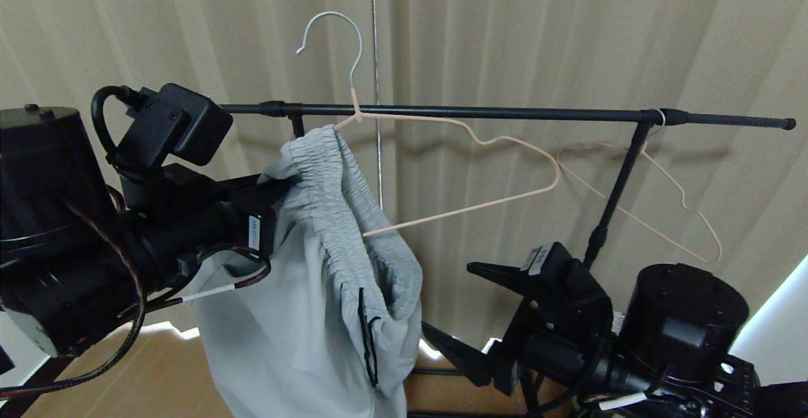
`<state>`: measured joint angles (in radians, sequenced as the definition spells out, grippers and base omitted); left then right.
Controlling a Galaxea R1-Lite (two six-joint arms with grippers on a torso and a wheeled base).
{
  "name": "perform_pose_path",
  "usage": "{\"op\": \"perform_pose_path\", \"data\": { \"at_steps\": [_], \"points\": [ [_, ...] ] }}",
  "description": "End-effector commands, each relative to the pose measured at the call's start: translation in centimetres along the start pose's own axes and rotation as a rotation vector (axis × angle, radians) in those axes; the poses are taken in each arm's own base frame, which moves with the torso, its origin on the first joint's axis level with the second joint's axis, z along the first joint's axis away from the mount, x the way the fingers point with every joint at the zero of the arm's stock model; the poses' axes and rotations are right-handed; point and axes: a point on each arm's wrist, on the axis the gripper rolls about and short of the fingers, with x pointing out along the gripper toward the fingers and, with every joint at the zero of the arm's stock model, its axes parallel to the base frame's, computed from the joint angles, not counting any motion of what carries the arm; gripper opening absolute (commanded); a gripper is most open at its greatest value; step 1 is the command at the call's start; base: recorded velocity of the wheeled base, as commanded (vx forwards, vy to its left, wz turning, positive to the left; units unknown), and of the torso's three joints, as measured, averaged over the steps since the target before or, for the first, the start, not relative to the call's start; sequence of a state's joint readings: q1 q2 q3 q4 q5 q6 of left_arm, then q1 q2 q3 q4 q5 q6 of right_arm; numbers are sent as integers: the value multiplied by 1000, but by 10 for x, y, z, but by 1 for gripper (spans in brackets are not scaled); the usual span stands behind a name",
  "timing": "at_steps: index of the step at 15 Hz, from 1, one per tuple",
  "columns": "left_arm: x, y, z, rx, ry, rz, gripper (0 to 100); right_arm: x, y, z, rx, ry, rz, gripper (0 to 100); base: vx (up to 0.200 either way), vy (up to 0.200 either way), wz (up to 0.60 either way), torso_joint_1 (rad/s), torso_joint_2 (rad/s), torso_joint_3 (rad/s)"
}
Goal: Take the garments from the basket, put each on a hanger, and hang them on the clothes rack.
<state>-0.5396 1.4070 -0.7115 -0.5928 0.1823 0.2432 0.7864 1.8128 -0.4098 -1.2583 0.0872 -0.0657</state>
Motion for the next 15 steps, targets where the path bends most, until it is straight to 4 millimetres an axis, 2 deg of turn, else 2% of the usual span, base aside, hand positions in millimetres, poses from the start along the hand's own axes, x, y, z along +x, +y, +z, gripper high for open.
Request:
{"op": "perform_pose_path", "data": {
  "at_steps": [1,4,9,10,15],
  "points": [
    [-6,-3,5,-1,-24,-15,0,23,-2,-15,26,27,-19,100,0,0,0,0,0,0],
    [-9,-6,8,0,-41,-31,0,34,-3,-20,35,25,-44,100,0,0,0,0,0,0],
    [-13,-6,11,-2,-57,-38,0,38,-4,-26,41,45,-54,100,0,0,0,0,0,0],
    [-13,-6,11,-3,-61,-43,0,38,-4,-25,41,42,-54,0,0,0,0,0,0,0],
    [-15,-6,9,0,-55,-45,0,33,-13,-24,47,38,-86,0,0,0,0,0,0,0]
  ]
}}
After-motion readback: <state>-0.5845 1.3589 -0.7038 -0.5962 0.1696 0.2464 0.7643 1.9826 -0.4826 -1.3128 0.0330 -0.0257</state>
